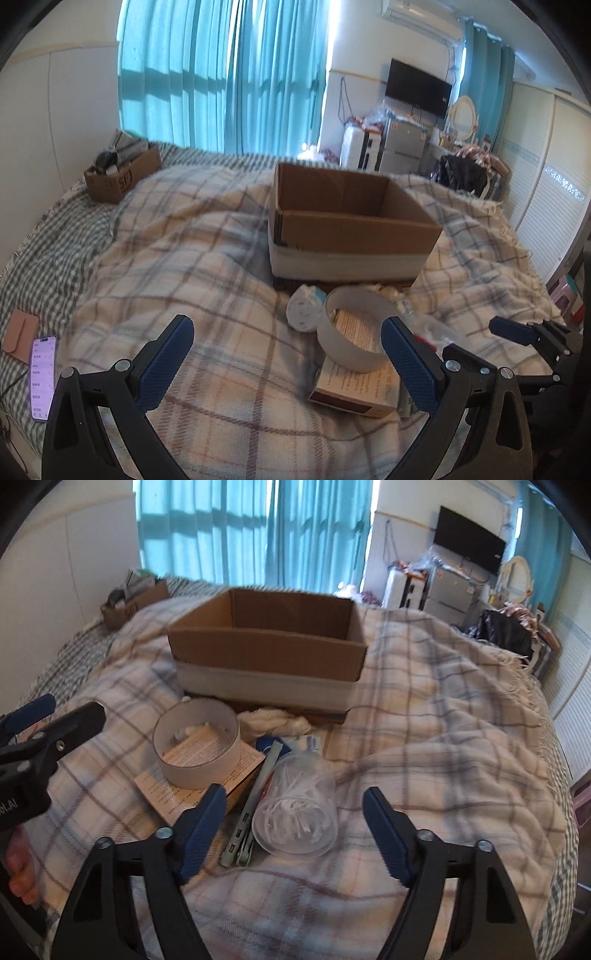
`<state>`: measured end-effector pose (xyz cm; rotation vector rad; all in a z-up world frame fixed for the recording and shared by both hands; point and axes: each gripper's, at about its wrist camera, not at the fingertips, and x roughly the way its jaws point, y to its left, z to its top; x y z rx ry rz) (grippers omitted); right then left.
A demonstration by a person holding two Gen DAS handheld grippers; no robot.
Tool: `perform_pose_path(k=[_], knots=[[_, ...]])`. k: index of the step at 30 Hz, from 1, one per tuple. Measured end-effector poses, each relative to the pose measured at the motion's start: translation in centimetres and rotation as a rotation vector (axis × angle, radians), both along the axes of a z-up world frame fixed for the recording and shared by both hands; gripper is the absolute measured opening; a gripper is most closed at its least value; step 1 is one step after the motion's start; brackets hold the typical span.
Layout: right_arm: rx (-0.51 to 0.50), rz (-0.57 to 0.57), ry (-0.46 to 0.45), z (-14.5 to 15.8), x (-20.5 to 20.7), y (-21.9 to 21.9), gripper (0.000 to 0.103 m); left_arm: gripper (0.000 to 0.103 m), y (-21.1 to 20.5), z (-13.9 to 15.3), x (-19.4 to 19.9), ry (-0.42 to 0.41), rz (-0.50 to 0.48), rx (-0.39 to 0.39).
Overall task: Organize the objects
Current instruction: 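Grasp the clear cup with the right tool while the left tool grasps the tape roll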
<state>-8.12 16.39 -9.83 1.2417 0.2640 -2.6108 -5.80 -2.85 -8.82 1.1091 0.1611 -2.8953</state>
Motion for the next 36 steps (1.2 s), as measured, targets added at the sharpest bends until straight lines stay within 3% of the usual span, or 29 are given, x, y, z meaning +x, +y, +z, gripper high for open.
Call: perform_pose_path(k=[3,5,13,16,19,22,28,33,36], knots=[[0.031,0.001,-0.063,-1.5,-1.3,-0.4,0.072,0.103,0.4,-1.6,-0.9,-0.059,-0.031,0.006],[0.043,0.002,-0.117,-2.7,-2.2,-0.6,0.059,0.103,0.8,-2.2,-1.4,-0.088,-0.045,0.000],[0.064,-0.022,-0.214,-5.0,-4.0,-0.3,0.062,0.103,1.7,-3.8,-2.1,-0.149,-0.060,-0.037],[0.075,-0.008,-0.154,-4.0,-2.8,-0.5,0.061,0.103,2.0,-3.7,-1.9,-0.151,-0.064,-0.059],[0.044,-0.006,-0.020,-0.9,-0.7,0.0,0.061,0.103,2.7,-3.7,-1.8,-0.165,-0.104,-0.064],[0.023,0.005,0.059,2.2,0.5,0.9,0.061,0.103,3.8,-3.6,-2.4,-0.182,-0.119,-0.107],[0.031,0.044,0.104,4.6,-0.3,2.3,0.061,0.103,6.2,-4.0,-5.2,-0.208,-0.147,-0.105],[0.011,0.043,0.094,4.7,-1.3,3.4,0.061,0.082,7.2,-5.2,-7.3,-0.249,-0.165,-0.108],[0.016,0.045,0.087,4.6,-1.7,3.5,0.061,0.081,7.4,-5.3,-7.6,-0.246,-0.175,-0.101]])
